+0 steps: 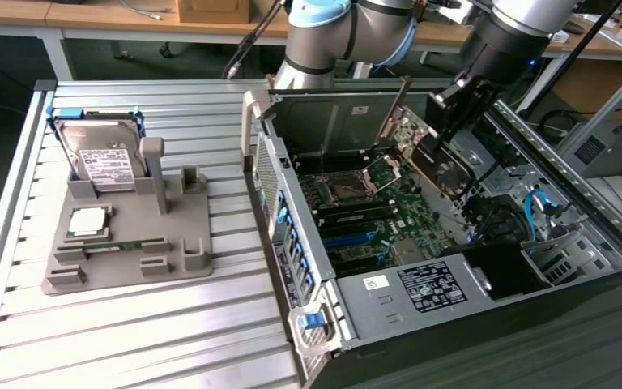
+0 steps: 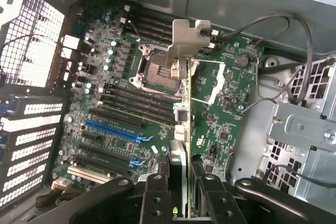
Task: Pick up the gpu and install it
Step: 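Insert the gpu into the slot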
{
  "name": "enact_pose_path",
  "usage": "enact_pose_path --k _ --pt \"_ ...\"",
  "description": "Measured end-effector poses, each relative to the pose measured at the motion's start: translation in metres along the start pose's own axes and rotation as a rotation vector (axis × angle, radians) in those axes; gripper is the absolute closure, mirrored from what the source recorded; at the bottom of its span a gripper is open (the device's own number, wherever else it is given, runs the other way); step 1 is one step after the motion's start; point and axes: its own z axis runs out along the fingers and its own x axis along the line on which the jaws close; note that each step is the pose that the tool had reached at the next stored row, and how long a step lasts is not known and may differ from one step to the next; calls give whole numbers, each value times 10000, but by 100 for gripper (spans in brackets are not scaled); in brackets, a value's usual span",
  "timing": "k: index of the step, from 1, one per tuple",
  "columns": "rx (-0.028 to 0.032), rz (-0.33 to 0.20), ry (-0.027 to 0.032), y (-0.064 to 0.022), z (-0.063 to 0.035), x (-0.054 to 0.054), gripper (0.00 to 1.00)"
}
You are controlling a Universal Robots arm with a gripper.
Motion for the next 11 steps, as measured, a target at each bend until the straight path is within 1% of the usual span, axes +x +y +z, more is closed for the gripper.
enact_pose_path --k 11 --pt "31 -624 36 0 0 0 73"
